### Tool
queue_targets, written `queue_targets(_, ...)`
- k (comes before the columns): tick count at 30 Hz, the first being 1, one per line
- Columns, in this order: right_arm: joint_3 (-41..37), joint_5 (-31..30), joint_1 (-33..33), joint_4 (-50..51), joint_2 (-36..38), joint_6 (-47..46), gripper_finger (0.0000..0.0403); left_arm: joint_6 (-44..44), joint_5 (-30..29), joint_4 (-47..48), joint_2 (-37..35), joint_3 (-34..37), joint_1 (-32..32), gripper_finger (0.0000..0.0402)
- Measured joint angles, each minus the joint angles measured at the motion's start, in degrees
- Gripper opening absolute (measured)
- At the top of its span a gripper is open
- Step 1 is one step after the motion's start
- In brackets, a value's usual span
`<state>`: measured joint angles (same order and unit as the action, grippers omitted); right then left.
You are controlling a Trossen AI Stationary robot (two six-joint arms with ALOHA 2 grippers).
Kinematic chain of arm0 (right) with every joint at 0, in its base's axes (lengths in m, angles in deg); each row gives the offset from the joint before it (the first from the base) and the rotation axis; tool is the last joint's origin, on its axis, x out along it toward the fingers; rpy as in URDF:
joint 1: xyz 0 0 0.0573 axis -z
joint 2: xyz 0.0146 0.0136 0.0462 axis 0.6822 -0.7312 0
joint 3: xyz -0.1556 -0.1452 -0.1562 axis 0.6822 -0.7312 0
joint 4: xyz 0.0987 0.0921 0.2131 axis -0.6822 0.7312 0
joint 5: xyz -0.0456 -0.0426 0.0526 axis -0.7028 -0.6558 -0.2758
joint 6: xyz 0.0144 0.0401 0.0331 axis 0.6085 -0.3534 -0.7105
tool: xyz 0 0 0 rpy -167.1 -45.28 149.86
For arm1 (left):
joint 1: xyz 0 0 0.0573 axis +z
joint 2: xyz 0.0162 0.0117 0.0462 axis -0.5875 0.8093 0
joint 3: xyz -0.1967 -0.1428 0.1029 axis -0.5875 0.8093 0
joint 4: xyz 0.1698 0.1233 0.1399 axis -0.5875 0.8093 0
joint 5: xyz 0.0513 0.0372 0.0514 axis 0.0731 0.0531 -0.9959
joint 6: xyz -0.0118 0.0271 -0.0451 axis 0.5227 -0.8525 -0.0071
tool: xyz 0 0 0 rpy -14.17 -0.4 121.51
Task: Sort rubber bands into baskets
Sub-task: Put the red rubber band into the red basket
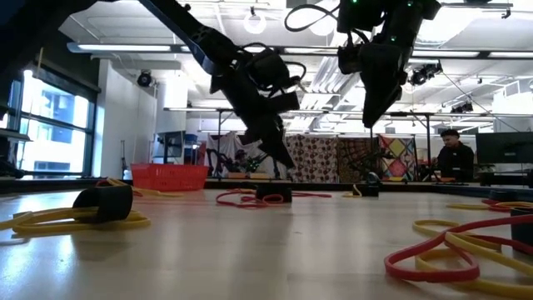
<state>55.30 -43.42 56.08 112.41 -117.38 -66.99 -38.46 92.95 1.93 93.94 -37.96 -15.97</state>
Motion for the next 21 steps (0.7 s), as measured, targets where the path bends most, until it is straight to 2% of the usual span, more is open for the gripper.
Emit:
queue_targets(11, 0.0, 1.0, 0.0, -0.4, 0.0, -0.1, 0.011, -1.7, -3.2, -4.1, 3.6, 0.0, -2.0, 0.0123)
queue_targets(21, 0.0, 1.1, 0.0, -0.9, 0.0, -0.1, 0.011, -1.1, -6.7, -6.3, 6.9, 0.0, -1.9, 0.0135)
